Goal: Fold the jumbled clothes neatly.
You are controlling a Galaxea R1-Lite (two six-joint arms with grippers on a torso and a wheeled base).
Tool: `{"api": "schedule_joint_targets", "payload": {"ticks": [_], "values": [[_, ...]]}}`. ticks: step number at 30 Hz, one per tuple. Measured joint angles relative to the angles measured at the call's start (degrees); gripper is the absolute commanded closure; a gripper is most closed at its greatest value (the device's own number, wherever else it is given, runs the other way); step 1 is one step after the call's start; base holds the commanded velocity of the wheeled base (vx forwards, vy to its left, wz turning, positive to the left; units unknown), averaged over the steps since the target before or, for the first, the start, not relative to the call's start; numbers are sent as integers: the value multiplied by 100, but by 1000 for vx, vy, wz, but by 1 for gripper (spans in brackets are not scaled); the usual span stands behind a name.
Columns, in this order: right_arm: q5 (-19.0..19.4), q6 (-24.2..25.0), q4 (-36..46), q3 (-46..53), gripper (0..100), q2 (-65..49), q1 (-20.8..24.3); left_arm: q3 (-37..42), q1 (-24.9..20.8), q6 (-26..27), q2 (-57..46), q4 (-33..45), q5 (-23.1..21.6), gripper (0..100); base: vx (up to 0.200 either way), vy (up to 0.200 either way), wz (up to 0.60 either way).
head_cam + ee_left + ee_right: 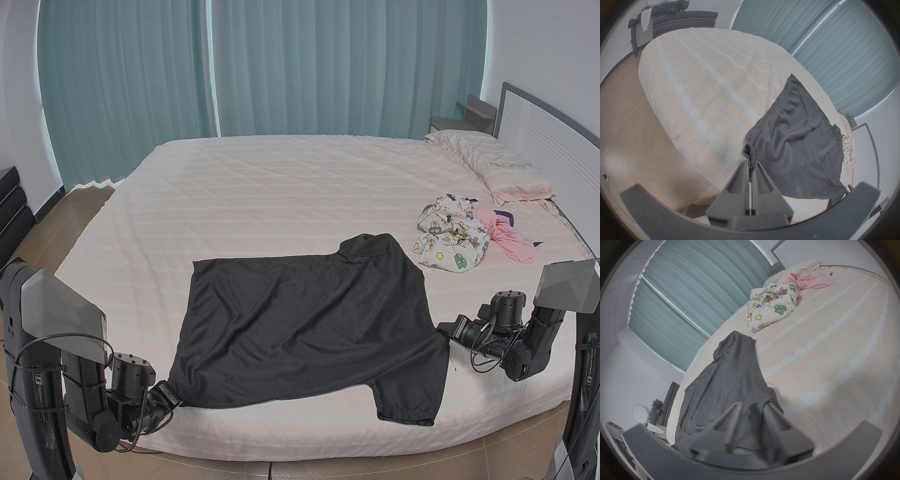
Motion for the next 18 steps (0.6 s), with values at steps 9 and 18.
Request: {"api": "schedule_joint_targets", "payload": {"ticks": [9, 18], "values": [[-13, 27, -146, 300, 0, -107, -191, -79, -49, -272, 12, -2, -7, 100, 0, 0, 0], [145, 104, -909, 2180, 0, -474, 41, -60, -52, -345, 6, -65, -115, 100, 0, 0, 0]]}}
